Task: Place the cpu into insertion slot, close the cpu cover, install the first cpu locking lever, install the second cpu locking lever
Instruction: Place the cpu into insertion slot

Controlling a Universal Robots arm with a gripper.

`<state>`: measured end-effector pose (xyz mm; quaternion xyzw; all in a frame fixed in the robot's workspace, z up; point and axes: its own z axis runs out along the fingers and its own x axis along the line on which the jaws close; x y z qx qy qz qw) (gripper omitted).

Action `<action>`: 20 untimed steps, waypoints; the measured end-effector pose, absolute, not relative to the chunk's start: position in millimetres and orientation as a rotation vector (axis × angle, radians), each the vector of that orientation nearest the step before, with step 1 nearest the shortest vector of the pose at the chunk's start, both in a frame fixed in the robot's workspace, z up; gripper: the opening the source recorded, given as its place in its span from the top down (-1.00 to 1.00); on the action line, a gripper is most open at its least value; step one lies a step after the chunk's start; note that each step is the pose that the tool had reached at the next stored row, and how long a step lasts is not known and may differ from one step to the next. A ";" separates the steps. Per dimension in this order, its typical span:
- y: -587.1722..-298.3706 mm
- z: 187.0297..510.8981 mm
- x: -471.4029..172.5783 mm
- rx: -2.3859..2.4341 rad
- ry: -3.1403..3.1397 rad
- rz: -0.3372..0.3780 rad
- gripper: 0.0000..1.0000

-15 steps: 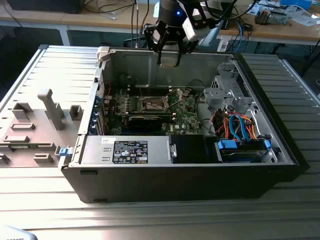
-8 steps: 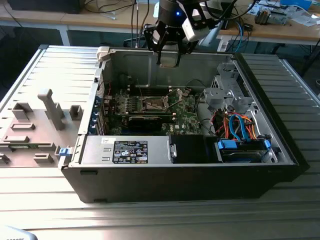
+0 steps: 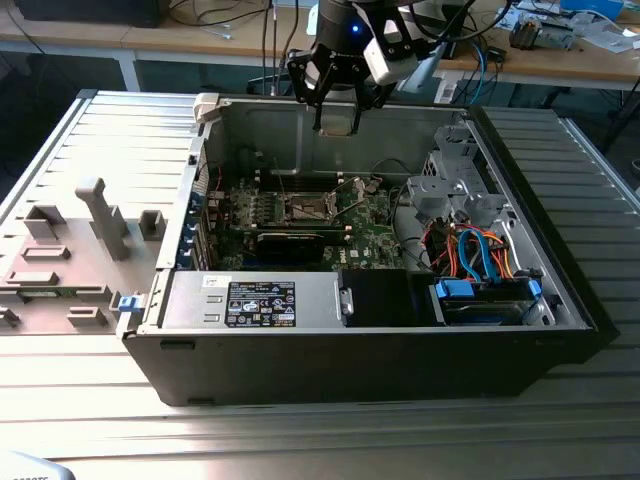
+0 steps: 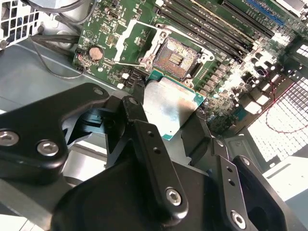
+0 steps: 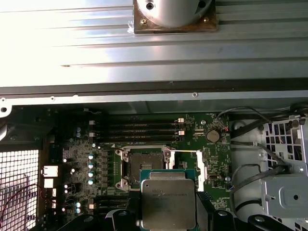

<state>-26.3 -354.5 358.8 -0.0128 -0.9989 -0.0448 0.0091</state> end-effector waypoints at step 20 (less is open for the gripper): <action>-354.5 352.4 -26.6 -0.040 -3.120 -0.140 -0.08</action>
